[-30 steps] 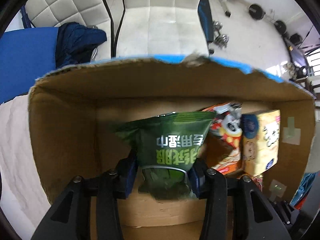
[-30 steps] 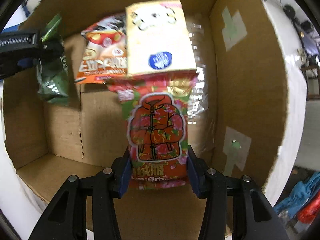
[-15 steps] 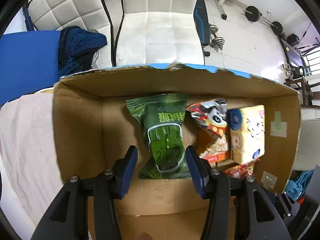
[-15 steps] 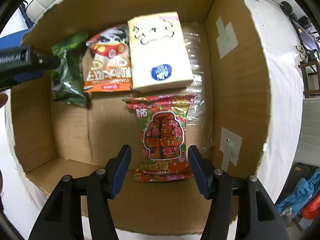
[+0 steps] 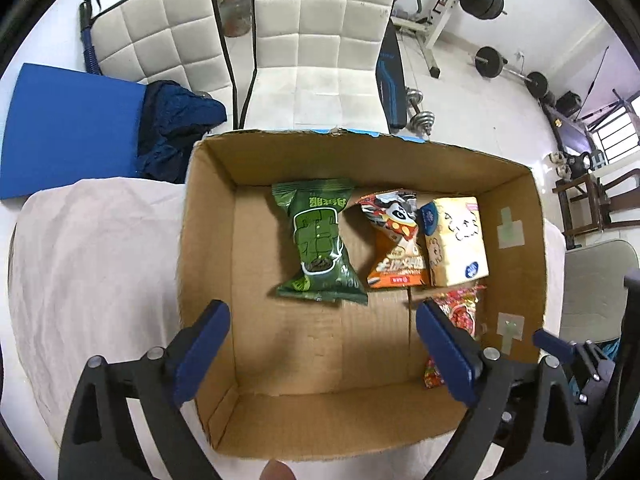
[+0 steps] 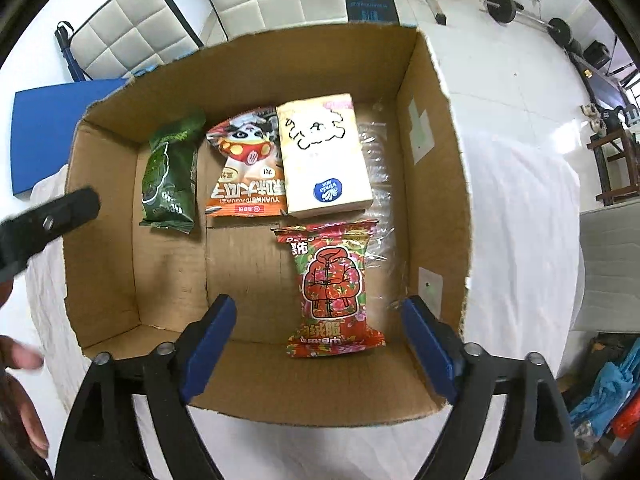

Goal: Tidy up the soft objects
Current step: 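Withdraw both tools from the box toward the lilac cloth and stick packet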

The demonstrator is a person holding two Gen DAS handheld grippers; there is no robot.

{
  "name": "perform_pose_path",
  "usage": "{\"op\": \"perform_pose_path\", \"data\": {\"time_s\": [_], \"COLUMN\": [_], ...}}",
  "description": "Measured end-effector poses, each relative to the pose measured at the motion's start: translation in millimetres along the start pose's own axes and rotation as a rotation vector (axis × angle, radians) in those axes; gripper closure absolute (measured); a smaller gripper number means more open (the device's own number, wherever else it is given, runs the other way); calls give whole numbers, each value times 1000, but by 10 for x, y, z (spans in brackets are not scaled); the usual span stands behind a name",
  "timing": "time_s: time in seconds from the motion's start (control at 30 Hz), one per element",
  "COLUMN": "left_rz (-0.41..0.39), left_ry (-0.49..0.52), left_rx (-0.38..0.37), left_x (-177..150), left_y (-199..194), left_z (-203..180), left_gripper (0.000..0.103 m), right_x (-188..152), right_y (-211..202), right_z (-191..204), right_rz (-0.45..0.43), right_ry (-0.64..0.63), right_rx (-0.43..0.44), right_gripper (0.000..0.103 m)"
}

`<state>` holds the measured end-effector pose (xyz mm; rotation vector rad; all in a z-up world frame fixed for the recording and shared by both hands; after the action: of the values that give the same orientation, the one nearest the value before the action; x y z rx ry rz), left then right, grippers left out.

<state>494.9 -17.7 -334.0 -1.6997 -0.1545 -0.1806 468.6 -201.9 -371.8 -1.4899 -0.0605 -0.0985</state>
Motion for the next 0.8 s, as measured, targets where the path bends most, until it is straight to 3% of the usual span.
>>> {"op": "perform_pose_path", "data": {"time_s": [0.47, 0.8], "left_rz": [-216, -261], "left_ry": [23, 26], "left_rx": [42, 17], "left_x": [-416, -770], "left_y": [-758, -1064], "left_z": [-77, -141], "left_gripper": [7, 7], "right_x": [-344, -775], "right_y": [-692, -1051], "right_z": [-56, -48], "right_rz": [-192, -231], "right_ry": [2, 4], "right_rx": [-45, -24], "right_gripper": [0, 0]}}
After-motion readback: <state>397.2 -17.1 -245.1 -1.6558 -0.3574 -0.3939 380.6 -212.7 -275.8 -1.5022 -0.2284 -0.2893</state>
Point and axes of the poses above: each gripper's, at about its wrist camera, not at the fingertips, and y roughly the way its jaws point, z to its left, x to its top, the point moved 6 cm from there along y, roughly the way its jaws point, and after that the axes turned 2 degrees about -z, right-handed, at the moved point
